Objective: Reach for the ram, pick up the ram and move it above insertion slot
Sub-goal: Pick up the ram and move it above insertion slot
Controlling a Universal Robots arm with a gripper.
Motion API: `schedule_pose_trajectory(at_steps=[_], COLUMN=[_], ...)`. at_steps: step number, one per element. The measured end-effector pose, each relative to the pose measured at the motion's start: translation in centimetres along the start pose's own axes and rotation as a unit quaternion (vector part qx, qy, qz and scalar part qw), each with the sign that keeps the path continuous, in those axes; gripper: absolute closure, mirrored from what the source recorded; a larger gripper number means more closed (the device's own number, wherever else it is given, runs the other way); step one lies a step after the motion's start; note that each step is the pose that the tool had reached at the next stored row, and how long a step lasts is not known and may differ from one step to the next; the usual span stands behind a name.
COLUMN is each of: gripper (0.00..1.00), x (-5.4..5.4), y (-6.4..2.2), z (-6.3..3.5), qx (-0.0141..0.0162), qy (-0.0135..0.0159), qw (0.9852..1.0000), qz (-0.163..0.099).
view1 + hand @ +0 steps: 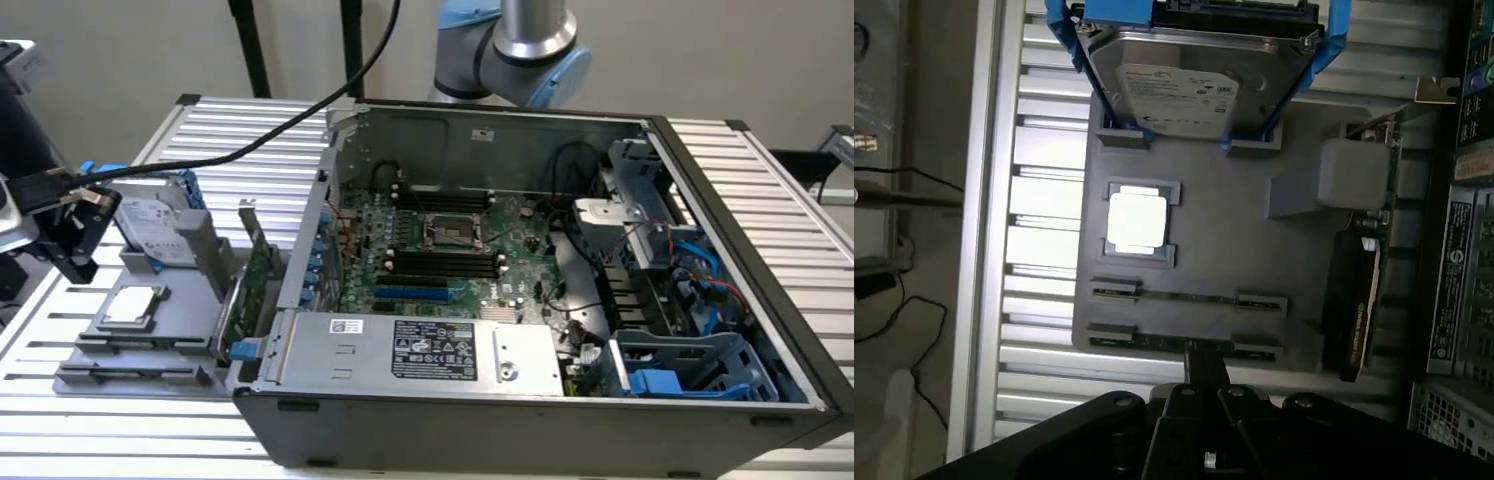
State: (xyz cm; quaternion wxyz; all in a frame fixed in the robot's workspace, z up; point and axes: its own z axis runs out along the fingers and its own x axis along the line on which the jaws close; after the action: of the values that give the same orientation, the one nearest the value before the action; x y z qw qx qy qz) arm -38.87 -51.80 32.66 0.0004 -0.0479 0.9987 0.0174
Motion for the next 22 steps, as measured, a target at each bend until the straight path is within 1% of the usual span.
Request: schedule_pose_trajectory(at_steps=[3, 6, 9, 11, 14, 17, 20, 22], gripper=[0.89, 0.89, 0.89, 0.89, 0.89, 0.89, 0.89, 0.89], x=[0.00, 0.00, 0.00, 0.00, 0.00, 0.00, 0.00, 0.00], y=[0.00, 0.00, -0.01, -0.01, -0.01, -0.02, -0.02, -0.02], z=[0.02, 0.07, 0.13, 0.19, 0.27, 0.37, 0.49, 0.57], qx=[0.0000, -0.0001, -0.0002, -0.0003, -0.0003, -0.0004, -0.0005, -0.0005], qy=[0.0010, 0.0018, 0.0028, 0.0034, 0.0044, 0.0053, 0.0062, 0.0068], qw=[0.9996, 0.9985, 0.9967, 0.9950, 0.9919, 0.9880, 0.9835, 0.9801], qz=[-0.028, -0.054, -0.081, -0.100, -0.127, -0.154, -0.181, -0.199])
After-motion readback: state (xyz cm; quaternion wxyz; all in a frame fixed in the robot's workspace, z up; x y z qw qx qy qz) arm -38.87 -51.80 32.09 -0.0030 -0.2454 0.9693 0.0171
